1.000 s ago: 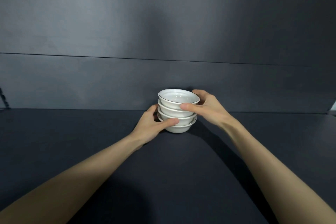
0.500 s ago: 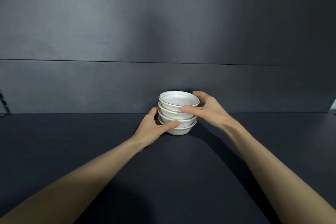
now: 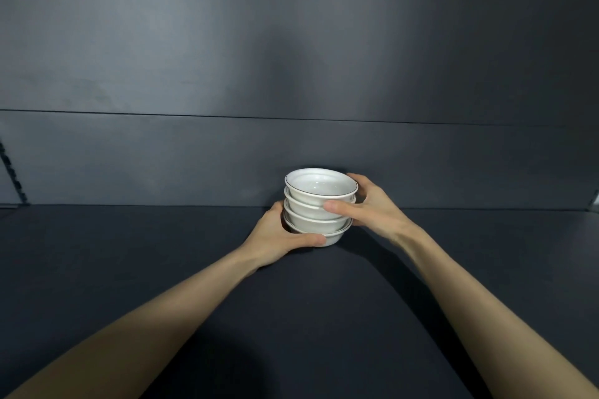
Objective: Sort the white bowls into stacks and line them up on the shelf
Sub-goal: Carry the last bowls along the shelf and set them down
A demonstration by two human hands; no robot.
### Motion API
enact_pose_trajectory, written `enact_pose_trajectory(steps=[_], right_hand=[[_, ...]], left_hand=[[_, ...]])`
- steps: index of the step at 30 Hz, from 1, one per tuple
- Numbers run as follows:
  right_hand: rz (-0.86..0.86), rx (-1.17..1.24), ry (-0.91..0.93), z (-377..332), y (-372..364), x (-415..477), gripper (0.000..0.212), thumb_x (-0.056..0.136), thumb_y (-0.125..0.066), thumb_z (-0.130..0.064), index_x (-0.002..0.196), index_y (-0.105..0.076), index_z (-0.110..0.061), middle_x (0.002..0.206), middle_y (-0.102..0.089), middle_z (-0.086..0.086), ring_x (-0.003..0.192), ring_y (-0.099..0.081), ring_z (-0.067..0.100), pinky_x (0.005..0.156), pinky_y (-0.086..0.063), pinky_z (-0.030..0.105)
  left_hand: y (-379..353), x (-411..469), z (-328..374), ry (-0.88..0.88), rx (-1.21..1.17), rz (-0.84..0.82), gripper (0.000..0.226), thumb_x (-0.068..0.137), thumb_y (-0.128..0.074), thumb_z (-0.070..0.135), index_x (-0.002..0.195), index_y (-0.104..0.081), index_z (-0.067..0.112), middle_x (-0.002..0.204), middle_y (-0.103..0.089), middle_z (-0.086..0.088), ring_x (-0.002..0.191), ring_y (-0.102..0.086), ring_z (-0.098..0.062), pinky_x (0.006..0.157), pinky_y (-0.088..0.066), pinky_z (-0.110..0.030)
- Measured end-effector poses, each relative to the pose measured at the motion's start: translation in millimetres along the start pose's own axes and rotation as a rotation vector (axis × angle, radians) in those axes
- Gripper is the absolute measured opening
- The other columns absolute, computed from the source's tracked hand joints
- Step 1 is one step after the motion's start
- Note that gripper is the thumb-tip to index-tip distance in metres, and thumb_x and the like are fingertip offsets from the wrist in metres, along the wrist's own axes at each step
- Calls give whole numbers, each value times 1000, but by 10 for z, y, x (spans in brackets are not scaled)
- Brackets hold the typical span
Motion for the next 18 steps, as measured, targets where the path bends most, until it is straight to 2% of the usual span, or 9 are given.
enact_pose_trajectory(steps=[6, 11, 16, 18], right_hand=[[-23, 24, 17, -15, -21, 33, 71, 67, -86, -31, 128, -51, -18, 113, -67, -8, 101, -67, 10, 86, -57, 41], [-117, -12, 72, -269, -254, 53, 62, 70, -84, -29, 123, -54, -19, 110, -67, -8, 99, -67, 8, 85, -58, 39], [-213, 1, 160, -775, -744, 95, 67, 67, -84, -33, 124, -54, -18, 110, -67, -6, 100, -66, 10, 86, -57, 38], [-254, 14, 200, -1007, -1013, 81, 65, 68, -84, -34, 123, -54, -18, 107, -68, -6, 97, -66, 9, 78, -57, 31]], left_hand=[[36, -50, 13, 20, -19, 60, 79, 38, -90, 42, 109, -57, 26, 110, -70, 7, 103, -66, -8, 95, -52, -33], [275, -371, 135, -3, -52, 160, 73, 43, -92, 34, 107, -61, 22, 103, -73, 6, 98, -68, -8, 84, -54, -23], [843, -799, 359, -29, -29, 318, 78, 39, -90, 39, 109, -62, 17, 102, -74, 4, 96, -69, -9, 87, -55, -28], [1123, -1019, 436, -36, -11, 378, 75, 40, -90, 39, 107, -63, 19, 101, -74, 5, 95, -70, -9, 87, -55, -28]])
Point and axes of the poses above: each hand's wrist, its own x-axis towards the middle knuckle, its own y-axis out of the back of the hand, z = x × y, the point moved 2 cm from there along x, towards the middle knuckle
